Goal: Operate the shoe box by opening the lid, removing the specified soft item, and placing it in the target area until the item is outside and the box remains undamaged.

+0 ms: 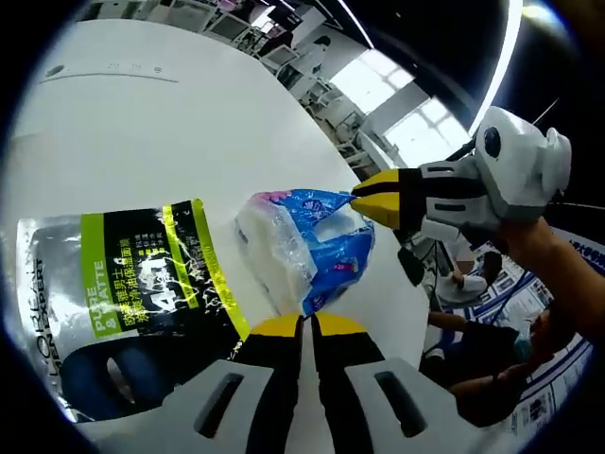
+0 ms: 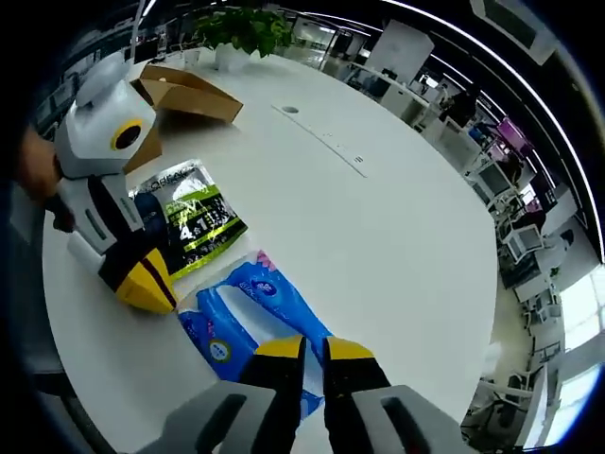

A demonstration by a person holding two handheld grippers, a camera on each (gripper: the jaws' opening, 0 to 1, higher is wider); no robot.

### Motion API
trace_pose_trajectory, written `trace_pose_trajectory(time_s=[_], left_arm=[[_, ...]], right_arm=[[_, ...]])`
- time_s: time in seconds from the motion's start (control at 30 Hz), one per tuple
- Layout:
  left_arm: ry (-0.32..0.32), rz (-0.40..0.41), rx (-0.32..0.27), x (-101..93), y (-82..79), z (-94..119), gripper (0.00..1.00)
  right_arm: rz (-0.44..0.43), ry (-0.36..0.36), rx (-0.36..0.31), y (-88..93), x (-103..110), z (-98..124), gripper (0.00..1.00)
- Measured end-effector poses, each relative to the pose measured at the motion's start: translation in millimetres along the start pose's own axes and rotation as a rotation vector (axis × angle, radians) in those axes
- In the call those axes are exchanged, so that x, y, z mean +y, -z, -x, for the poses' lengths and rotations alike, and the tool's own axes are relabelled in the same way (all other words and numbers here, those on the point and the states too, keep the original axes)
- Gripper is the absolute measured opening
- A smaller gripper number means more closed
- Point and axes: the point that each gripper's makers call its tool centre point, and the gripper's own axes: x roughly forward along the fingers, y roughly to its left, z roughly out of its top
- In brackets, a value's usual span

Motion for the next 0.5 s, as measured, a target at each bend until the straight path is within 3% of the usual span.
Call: trace_pose_trajectory(time_s=[0.23, 0.5], left_arm=[[-0.017, -0.082, 0.0, -4.0, -2.5, 14.9, 0.06], [-0.048, -0.181, -0.004, -8.9, -8.8, 45.5, 0.14]], right_arm=[[-0.019, 0.01, -0.042, -13.5, 1.8, 16.9, 0.07], [-0.042, 0.011, -0.099, -32.5, 10.6, 37.8, 0.18]])
